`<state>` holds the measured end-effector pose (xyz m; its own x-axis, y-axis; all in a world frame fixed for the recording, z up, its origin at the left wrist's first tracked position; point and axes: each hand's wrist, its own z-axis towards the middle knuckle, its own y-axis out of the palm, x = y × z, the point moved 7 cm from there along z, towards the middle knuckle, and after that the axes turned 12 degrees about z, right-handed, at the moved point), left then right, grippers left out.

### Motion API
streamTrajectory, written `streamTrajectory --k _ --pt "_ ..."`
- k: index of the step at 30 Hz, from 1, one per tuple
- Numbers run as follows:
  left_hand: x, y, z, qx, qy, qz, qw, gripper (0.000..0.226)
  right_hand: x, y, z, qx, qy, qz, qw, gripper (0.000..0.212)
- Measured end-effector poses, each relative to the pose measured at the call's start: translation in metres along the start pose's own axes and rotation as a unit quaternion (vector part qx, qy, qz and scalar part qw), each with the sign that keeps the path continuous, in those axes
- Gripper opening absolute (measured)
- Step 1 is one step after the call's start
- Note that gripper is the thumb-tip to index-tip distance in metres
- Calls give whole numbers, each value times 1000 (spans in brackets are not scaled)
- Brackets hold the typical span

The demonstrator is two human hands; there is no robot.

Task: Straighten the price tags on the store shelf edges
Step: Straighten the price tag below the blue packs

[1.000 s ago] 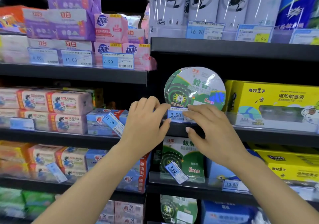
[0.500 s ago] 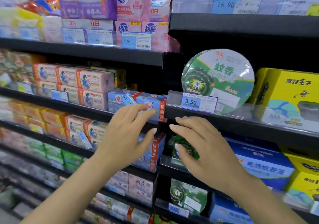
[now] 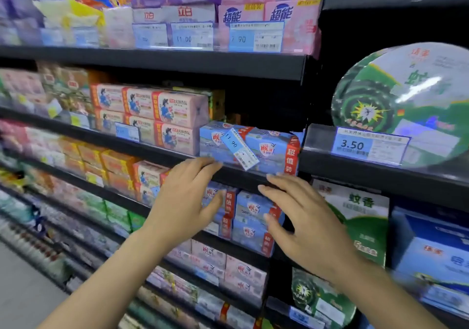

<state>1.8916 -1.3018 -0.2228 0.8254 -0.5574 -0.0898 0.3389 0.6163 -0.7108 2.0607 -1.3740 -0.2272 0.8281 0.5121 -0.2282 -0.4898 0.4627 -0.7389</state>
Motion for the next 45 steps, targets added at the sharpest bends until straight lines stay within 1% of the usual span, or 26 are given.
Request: streamTrajectory --k 5,9,12,17,20,27,34,39,45 --pt "-29 18 24 25 49 -17 998 48 7 15 26 52 25 -23 998 46" --pt "-48 27 43 48 93 -49 993 47 3 26 39 87 25 -68 994 44" --pt "-55 28 52 73 116 -88 987 47 -3 32 44 111 32 -97 989 43" --pt "-58 29 58 120 146 -122 974 44 -8 38 50 139 56 -125 981 42" --pt "-61 29 57 133 147 -137 970 44 -11 42 54 126 60 -144 980 42" --pt "-66 29 59 128 142 -138 972 48 -16 46 62 118 70 -130 982 40" --pt "-62 33 60 123 150 -127 973 43 -16 49 66 93 78 -142 982 40" --pt "-64 38 56 115 144 -133 974 42 -17 49 66 87 72 -146 983 39" --pt "-64 39 53 122 152 -114 974 36 -14 55 62 83 63 -147 984 39"
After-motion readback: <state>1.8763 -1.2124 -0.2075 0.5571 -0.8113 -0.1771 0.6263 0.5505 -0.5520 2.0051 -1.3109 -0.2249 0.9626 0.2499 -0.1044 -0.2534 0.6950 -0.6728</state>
